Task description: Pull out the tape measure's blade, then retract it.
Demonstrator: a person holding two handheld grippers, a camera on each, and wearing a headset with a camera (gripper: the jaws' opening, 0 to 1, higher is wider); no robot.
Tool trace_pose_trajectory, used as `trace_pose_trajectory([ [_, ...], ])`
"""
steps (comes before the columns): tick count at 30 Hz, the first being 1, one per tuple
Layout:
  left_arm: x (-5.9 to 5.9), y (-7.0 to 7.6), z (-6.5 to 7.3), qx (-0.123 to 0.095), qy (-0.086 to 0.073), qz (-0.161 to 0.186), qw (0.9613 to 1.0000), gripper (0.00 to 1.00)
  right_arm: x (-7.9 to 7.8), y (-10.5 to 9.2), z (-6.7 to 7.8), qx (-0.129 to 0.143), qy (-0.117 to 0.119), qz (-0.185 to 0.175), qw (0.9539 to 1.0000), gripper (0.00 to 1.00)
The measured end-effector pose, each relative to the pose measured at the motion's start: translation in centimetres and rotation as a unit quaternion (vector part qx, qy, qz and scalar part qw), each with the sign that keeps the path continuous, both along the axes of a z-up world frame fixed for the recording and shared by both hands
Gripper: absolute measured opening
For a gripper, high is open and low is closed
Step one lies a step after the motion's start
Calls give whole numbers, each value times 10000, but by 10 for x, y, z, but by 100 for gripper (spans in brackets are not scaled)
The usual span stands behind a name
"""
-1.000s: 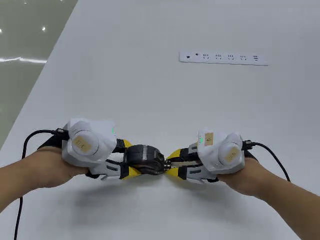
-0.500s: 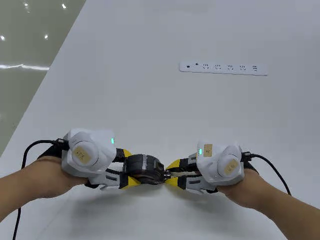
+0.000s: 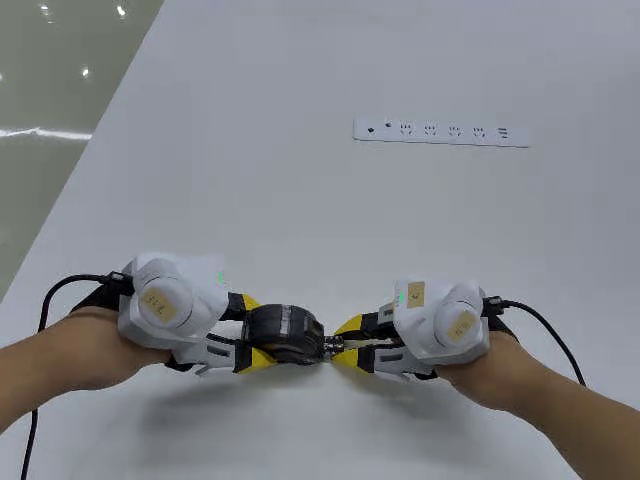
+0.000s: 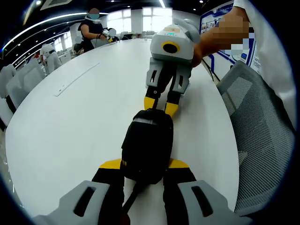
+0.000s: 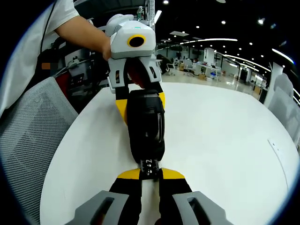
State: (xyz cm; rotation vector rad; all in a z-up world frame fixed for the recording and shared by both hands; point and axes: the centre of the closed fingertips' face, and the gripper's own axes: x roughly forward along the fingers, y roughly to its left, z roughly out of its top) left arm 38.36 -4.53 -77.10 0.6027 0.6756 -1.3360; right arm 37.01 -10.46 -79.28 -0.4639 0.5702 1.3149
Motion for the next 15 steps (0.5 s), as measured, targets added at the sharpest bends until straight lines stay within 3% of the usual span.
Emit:
trace_pose_trajectory([
  [6, 0, 0, 0, 6, -7, -18, 10000, 26, 0, -3, 0, -46, -7, 1, 10000, 9],
  [15, 0, 0, 0, 16, -8, -39, 10000, 26, -4, -26, 2, -122, 38, -101, 9999, 9],
])
